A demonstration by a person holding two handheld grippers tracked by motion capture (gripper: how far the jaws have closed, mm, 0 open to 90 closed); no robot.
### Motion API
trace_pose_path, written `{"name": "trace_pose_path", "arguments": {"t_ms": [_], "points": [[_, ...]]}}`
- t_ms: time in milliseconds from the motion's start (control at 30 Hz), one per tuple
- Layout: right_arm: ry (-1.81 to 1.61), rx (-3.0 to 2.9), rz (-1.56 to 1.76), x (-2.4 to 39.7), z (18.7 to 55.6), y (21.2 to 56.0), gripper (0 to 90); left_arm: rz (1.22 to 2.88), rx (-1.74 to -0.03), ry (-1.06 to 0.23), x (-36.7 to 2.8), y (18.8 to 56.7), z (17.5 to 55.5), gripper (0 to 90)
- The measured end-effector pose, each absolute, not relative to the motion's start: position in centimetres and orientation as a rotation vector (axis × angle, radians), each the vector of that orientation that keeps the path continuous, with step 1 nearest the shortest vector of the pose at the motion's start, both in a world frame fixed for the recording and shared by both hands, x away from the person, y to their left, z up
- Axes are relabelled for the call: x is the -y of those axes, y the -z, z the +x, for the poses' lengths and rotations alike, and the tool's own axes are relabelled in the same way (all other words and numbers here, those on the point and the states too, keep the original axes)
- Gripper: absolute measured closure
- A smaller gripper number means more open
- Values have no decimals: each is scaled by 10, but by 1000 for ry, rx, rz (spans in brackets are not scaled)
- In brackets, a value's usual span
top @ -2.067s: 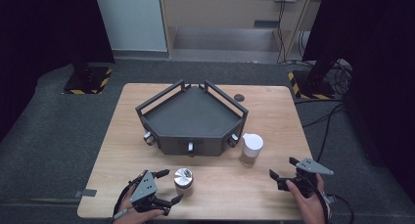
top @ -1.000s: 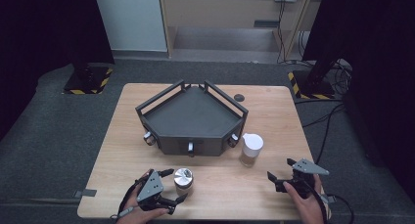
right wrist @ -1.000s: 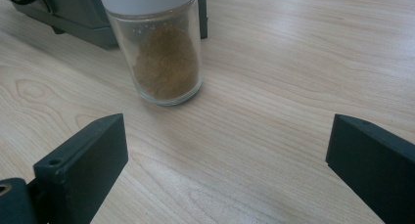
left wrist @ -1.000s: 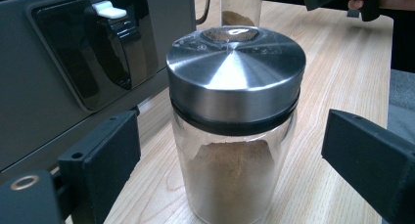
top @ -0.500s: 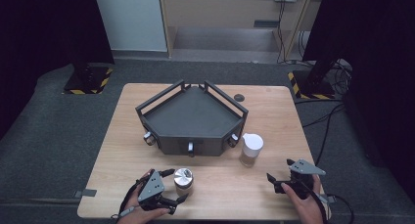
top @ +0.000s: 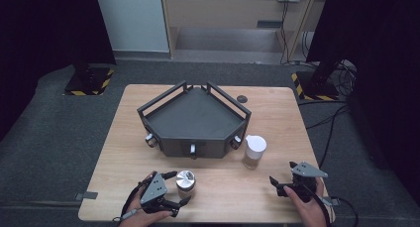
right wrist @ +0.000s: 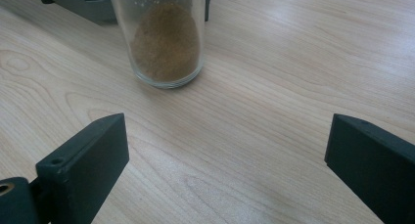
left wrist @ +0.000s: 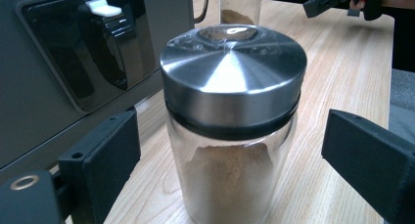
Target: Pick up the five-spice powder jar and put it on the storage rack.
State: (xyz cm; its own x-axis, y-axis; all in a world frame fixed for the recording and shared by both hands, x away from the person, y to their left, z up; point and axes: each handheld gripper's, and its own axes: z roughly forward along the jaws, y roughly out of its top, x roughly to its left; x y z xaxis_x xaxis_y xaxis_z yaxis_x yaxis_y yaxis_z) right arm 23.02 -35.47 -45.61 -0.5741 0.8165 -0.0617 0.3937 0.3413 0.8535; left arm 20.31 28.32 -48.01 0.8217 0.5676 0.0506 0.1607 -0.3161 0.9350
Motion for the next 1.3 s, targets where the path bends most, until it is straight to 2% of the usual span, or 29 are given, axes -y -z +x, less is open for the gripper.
{"name": "trace_pose_path", "arguments": {"t_ms": [867, 1300], "points": [[-1159, -2124, 1062, 356, 230, 457, 30, 1897, -543, -441, -273, 476, 212, 65], [-1160, -2128, 1061, 356, 231, 457, 30, 1894, -555, -450, -272, 481, 213, 114]]}}
